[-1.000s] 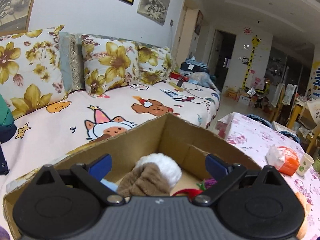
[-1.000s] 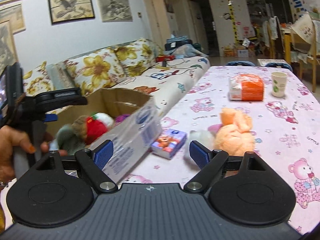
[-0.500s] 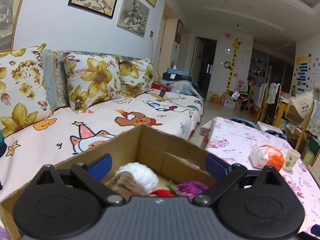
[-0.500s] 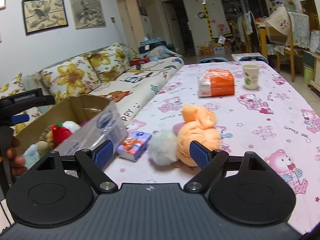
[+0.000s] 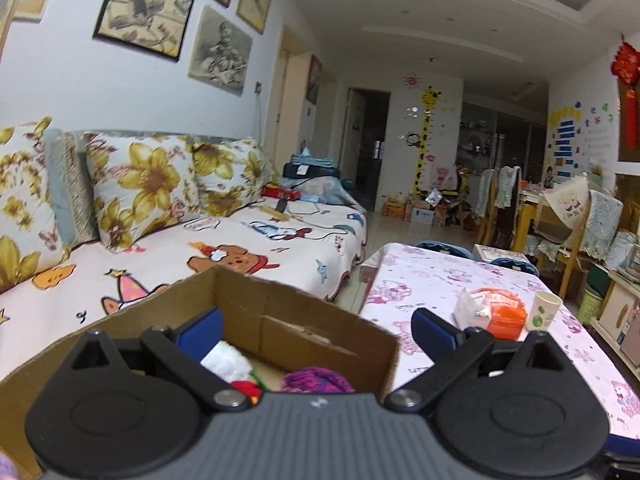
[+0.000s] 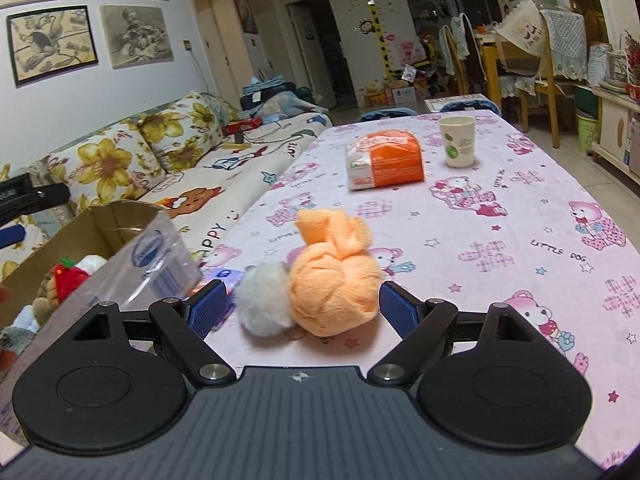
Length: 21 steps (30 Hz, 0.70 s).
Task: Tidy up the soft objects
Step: 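Move both tools back over the remaining toys on the table, then grasp the orange towel bunny with the right tool while the left approaches the white pompom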
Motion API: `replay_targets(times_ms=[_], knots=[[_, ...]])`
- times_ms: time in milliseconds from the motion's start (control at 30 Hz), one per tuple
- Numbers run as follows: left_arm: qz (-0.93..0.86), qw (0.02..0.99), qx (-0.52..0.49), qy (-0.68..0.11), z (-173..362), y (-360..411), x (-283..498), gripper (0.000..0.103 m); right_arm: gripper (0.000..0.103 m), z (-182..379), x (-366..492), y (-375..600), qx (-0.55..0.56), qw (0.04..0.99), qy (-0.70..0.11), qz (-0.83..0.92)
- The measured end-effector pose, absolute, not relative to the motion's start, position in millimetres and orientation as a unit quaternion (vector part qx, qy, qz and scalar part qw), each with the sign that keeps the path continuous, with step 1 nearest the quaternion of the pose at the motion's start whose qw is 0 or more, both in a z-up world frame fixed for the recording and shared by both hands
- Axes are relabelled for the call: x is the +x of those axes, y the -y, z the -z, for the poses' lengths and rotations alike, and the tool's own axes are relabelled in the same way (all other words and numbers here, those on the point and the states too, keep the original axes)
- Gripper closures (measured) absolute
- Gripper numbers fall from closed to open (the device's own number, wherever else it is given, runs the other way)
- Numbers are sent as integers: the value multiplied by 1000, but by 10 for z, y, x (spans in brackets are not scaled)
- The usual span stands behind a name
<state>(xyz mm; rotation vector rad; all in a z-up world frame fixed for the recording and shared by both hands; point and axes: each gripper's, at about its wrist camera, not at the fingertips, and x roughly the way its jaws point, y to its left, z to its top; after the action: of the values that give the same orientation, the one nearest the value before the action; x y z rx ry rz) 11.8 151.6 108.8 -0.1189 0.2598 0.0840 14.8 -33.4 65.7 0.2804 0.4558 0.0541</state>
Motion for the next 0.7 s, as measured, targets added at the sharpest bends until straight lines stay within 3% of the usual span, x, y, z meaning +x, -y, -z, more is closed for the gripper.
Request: replay_targets(times_ms=[700], knots=[[51,991,28,-122,-961,-851,86,1,0,-395,531,805,250,934,-250,-43]])
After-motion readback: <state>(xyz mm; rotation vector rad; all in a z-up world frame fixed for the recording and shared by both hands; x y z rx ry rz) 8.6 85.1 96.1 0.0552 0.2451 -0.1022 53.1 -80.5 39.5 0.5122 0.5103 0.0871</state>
